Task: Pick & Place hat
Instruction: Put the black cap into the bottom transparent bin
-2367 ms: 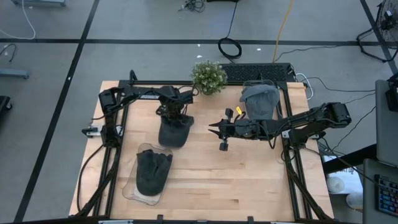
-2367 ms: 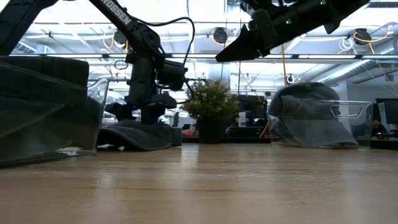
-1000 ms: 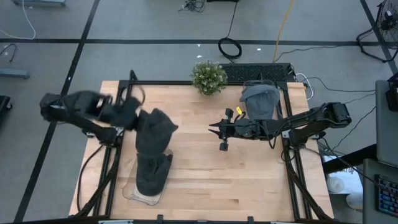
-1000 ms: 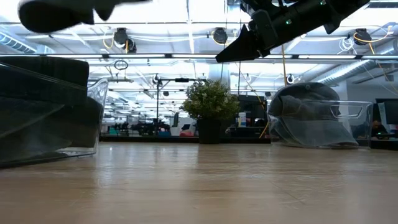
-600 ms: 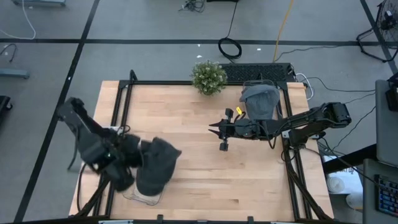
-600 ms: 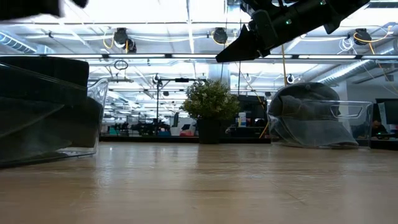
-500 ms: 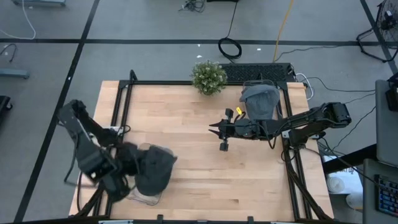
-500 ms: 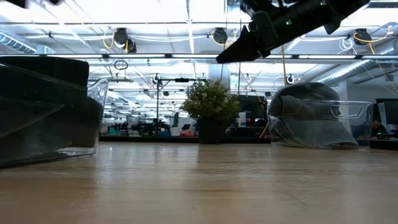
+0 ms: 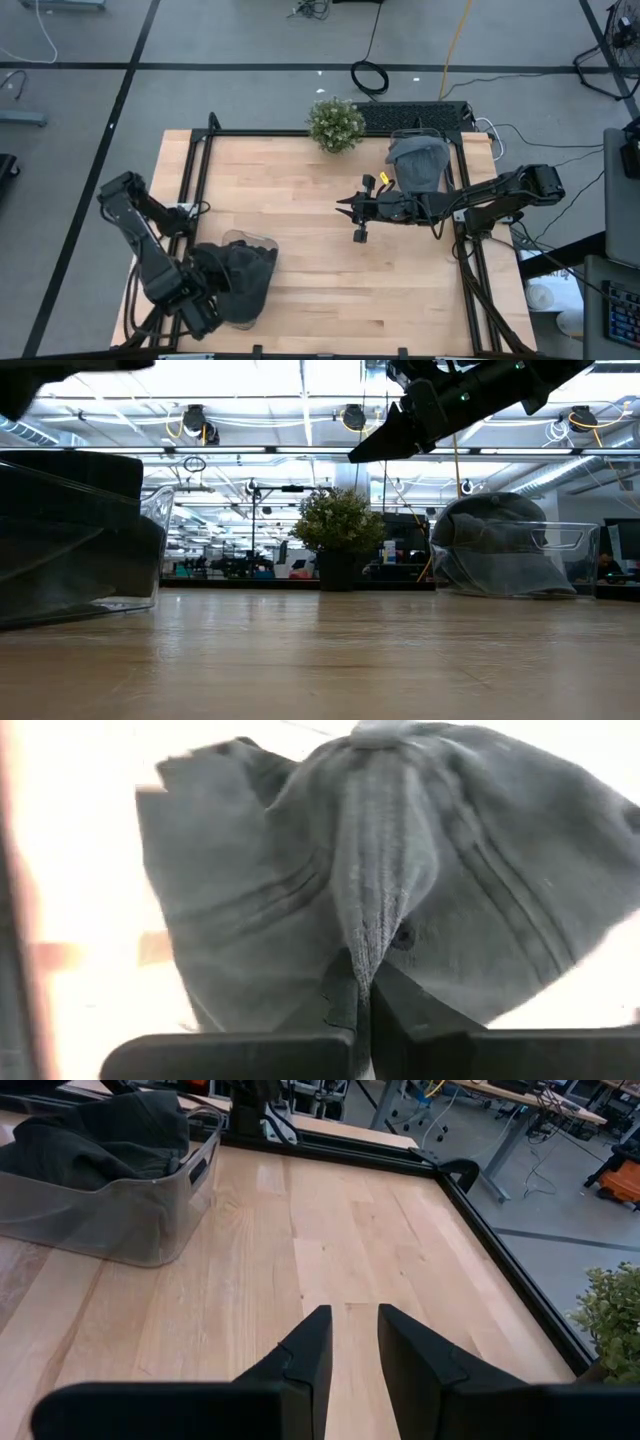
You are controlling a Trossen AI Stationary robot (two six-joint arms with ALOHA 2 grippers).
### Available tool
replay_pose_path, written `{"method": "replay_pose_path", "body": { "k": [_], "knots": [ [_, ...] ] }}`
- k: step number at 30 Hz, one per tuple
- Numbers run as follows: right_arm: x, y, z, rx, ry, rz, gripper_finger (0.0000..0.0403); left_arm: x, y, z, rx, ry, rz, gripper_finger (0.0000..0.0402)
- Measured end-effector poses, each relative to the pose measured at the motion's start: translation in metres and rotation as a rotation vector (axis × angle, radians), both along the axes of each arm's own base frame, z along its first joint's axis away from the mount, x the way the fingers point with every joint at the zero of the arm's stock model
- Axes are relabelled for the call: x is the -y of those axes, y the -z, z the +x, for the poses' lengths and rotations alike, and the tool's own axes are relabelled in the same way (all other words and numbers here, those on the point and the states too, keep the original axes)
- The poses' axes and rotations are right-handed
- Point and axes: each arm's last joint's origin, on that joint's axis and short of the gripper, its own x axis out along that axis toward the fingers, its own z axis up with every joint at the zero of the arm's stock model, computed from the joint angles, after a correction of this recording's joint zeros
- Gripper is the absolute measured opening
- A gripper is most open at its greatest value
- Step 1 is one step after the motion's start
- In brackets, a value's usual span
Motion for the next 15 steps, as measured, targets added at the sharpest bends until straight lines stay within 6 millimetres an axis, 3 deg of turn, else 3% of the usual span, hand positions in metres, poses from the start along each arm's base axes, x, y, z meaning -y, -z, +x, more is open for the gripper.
{"method": "replay_pose_path", "body": {
  "k": [15],
  "knots": [
    [0.0000,-0.0001,0.0000,0.001,0.000,0.000,0.0075,-0.0073,-0.0005,-0.0011,-0.062,-0.014,0.025,0.0002]
  ]
}}
